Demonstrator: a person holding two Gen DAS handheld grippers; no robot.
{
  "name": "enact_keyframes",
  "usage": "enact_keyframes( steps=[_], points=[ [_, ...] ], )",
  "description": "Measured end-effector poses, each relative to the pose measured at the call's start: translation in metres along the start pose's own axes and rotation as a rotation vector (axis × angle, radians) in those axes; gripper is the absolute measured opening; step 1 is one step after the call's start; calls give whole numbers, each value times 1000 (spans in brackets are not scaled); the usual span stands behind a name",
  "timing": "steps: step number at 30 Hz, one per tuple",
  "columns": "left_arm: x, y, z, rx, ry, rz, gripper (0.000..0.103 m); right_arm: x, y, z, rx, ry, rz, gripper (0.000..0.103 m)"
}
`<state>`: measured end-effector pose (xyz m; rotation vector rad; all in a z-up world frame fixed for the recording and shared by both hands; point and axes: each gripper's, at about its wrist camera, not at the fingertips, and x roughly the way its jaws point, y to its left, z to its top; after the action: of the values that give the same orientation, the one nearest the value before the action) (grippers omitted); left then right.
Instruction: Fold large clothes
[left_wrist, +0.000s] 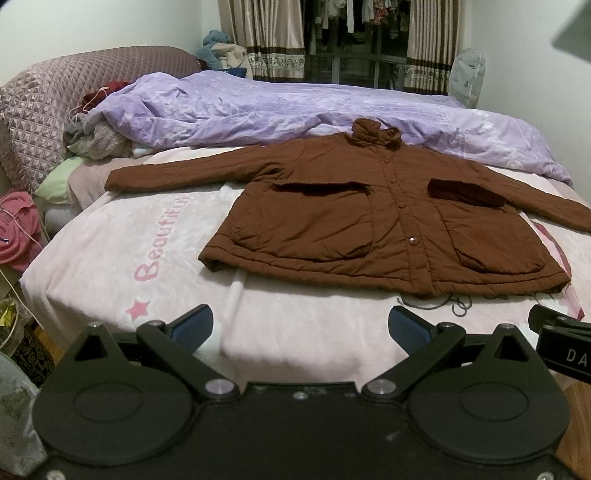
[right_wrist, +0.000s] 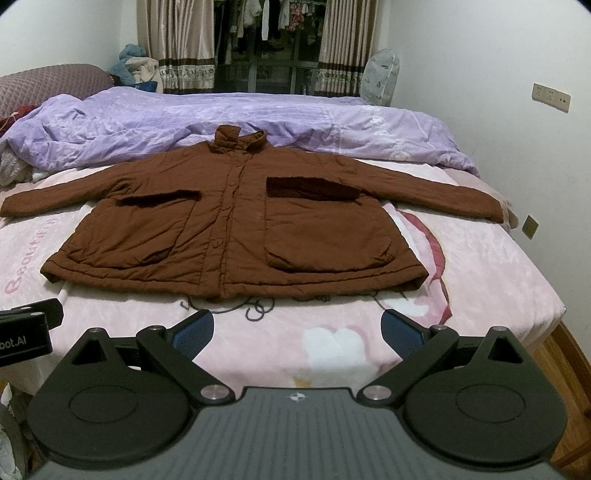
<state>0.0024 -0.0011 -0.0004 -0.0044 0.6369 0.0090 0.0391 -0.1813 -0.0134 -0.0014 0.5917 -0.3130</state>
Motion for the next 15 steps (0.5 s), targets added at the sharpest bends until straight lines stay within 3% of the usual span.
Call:
enact_keyframes(
  steps=[15],
  points=[
    [0, 0, 0, 3, 0, -1, 103, 1, 0, 0, 0, 1, 0, 103]
  ],
)
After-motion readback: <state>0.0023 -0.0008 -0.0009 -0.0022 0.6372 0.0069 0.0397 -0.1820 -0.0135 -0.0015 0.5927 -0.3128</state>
